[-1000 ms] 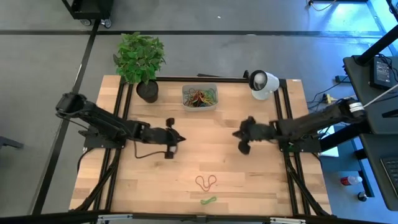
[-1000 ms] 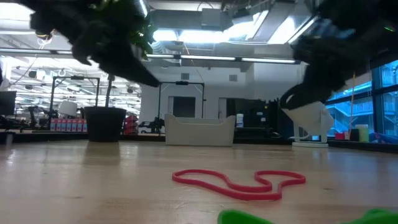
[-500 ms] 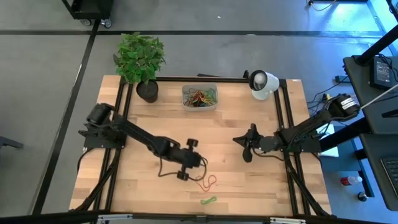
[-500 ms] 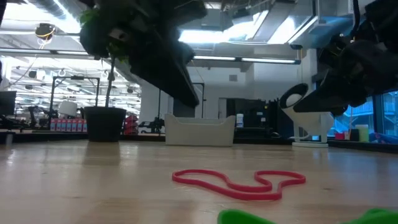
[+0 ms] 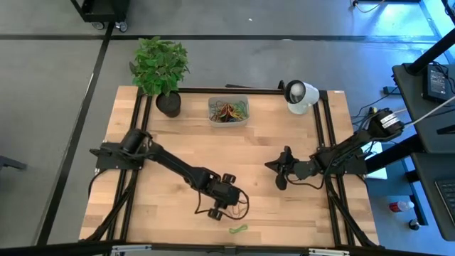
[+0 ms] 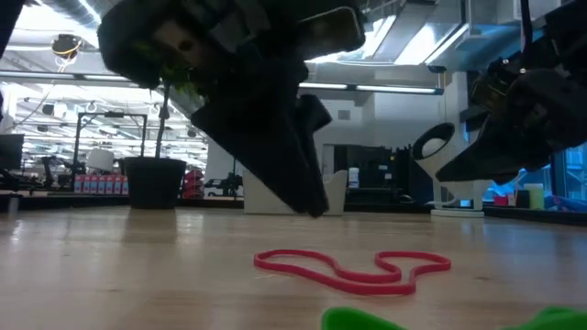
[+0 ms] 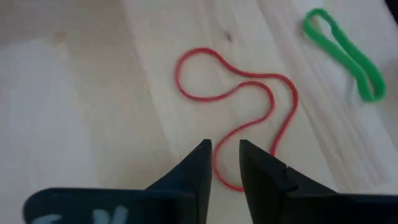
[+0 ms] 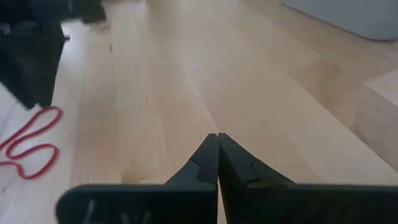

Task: Pick and place rubber bands into bin
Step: Put the red rubber band into the gray bin

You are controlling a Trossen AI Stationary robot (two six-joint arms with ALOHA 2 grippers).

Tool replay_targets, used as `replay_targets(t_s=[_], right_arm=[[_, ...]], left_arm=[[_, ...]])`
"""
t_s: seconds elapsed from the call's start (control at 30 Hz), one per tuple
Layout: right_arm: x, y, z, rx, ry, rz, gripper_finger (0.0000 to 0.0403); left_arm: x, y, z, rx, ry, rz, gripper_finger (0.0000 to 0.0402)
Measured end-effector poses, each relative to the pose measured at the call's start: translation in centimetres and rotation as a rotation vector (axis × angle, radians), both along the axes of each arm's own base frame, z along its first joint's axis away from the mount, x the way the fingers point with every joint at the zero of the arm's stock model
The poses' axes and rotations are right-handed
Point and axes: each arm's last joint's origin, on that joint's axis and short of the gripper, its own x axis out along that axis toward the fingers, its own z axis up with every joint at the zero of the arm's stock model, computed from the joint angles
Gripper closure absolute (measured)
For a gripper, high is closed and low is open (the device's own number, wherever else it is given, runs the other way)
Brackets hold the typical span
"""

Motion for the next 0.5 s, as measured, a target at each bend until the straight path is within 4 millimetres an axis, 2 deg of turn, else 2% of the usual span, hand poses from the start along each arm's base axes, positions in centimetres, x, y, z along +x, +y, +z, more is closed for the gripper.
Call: replay_targets(t_s=[0.2, 0.5], right_arm=[[0.1, 0.0, 0.0, -0.004, -0.008, 0.004, 0.0399], [0.2, 0.1, 0.3, -0.006, -0.034, 0.012, 0.0399]], left_arm=[[-0.2, -0.7, -1.0, 0.0, 0.031, -0.01, 0.0305], [0.2, -1.2, -2.5, 0.02, 0.022, -0.018, 0.0318]])
